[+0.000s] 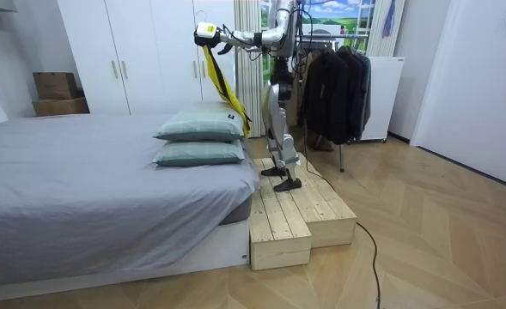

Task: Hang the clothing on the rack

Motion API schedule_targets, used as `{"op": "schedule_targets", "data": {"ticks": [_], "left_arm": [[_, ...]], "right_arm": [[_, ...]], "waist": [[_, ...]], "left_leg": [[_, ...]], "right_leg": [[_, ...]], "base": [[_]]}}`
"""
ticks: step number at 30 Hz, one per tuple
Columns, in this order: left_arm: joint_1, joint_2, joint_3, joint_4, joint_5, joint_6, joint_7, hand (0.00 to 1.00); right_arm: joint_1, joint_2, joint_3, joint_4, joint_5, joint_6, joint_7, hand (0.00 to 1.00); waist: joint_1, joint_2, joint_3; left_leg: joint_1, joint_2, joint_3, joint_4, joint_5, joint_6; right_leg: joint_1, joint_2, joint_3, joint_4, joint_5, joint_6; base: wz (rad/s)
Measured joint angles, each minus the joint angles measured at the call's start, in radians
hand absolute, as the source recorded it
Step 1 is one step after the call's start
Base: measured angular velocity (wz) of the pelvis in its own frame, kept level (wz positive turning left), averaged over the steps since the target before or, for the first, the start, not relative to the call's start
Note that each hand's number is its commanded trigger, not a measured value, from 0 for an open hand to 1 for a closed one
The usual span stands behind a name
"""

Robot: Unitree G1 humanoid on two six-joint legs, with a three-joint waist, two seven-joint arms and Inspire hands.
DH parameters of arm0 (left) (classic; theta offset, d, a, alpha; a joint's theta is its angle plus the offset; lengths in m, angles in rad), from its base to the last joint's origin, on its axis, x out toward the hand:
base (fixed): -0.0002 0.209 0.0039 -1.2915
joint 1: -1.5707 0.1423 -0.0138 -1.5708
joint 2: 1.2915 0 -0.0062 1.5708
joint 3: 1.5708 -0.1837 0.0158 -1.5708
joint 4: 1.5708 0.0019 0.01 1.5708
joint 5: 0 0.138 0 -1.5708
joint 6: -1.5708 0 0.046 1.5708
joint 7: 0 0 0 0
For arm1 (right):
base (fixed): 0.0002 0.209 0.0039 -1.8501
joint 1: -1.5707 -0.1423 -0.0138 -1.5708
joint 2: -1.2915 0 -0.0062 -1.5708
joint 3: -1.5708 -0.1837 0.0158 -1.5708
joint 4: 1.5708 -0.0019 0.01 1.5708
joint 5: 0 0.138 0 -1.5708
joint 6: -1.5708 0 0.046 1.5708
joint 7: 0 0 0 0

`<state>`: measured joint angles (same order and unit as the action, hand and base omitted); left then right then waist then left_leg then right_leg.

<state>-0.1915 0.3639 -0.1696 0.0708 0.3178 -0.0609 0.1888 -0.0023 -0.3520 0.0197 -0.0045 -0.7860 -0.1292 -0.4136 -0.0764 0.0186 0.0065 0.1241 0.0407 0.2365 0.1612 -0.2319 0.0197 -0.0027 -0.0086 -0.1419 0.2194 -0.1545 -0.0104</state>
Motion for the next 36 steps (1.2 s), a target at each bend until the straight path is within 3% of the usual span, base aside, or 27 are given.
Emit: {"op": "schedule_targets", "data": {"ticks": [3,8,11,15,19,27,32,36], "left_arm": [[0.0,0.0,0.0,-0.004,0.008,-0.034,0.0,1.0],[0.0,0.0,-0.005,-0.012,0.042,-0.051,0.0,1.0],[0.001,-0.003,-0.011,-0.053,0.115,-0.052,-0.001,1.0],[0.001,-0.022,-0.032,-0.126,0.157,-0.053,-0.002,1.0],[0.001,-0.024,-0.041,-0.175,0.166,-0.082,-0.002,1.0],[0.001,-0.024,-0.044,-0.176,0.188,-0.083,-0.005,1.0],[0.001,-0.025,-0.045,-0.177,0.231,-0.084,-0.005,1.0],[0.001,-0.044,-0.046,-0.179,0.245,-0.095,-0.005,1.0]], "right_arm": [[0.0,0.0,0.0,0.001,0.026,-0.017,0.002,0.0],[0.0,0.0,0.001,0.013,0.035,-0.026,0.002,0.0],[0.0,0.0,0.0,0.022,0.035,-0.026,0.013,0.0],[0.0,0.001,0.005,0.033,0.051,-0.024,0.032,0.0],[0.0,0.001,0.011,0.033,0.062,-0.024,0.056,0.0],[0.0,0.001,0.039,0.048,0.073,-0.023,0.104,0.0],[0.0,0.002,0.041,0.048,0.074,-0.023,0.135,0.0],[0.0,0.006,0.046,0.051,0.073,-0.025,0.151,0.0]], "waist": [[0.0,0.002,0.0028],[0.0,0.001,0.004],[0.003,-0.002,0.0062],[0.017,-0.004,0.0057],[0.022,-0.006,0.0053],[0.026,-0.025,0.0007],[0.03,-0.025,0.0003],[0.03,-0.025,0.0003]], "left_leg": [[0.0,0.0,-0.001,0.0,0.0,0.0],[-0.004,0.001,-0.002,0.0,0.0,0.0],[-0.013,0.001,-0.002,0.001,0.0,0.0],[-0.012,0.001,-0.003,0.001,0.0,0.0],[-0.005,0.002,-0.007,0.001,0.0,0.0],[-0.005,0.002,-0.026,0.001,0.0,0.0],[-0.009,-0.001,-0.027,0.001,0.0,0.0],[-0.01,-0.001,-0.029,0.002,0.0,0.0]], "right_leg": [[0.001,0.0,0.0,0.0,0.0,0.0],[-0.003,0.0,-0.001,0.0,0.0,0.0],[-0.013,0.0,-0.003,0.001,0.0,0.0],[-0.01,-0.001,-0.011,0.001,0.0,0.0],[-0.003,-0.001,-0.012,0.0,0.0,0.0],[0.006,-0.003,-0.026,-0.002,0.0,0.0],[0.01,-0.004,-0.028,-0.017,0.006,0.003],[0.01,-0.005,-0.029,-0.016,0.007,0.003]], "base": [[0.0],[0.0],[0.0],[0.0],[0.02],[0.06],[0.01],[0.0]]}}
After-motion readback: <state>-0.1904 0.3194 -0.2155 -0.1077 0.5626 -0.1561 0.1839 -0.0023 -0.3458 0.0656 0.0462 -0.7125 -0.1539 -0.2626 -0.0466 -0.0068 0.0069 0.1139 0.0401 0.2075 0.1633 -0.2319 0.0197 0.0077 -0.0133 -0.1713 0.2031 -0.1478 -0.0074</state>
